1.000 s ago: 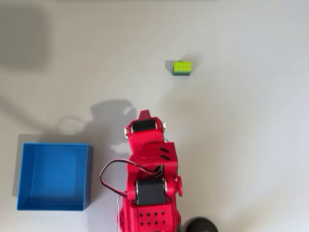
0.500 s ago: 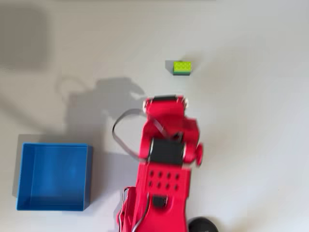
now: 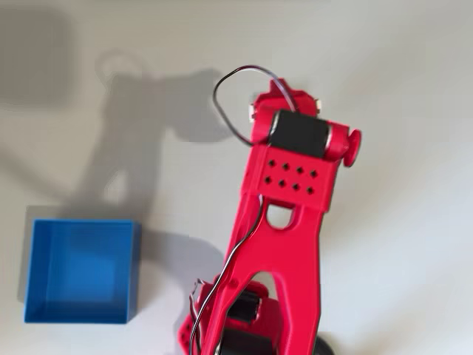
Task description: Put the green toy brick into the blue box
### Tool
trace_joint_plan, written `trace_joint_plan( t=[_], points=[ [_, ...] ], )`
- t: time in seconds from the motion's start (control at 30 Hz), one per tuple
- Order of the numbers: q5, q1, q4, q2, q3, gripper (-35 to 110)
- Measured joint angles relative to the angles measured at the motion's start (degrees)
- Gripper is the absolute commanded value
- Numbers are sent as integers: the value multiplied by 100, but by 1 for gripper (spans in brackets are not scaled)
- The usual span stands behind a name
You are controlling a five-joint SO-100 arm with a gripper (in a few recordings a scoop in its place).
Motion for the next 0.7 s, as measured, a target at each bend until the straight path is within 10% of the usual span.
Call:
trace_joint_plan(
  t=[0.7],
  points=[
    [413, 202, 0, -2953, -2250, 35]
  ],
)
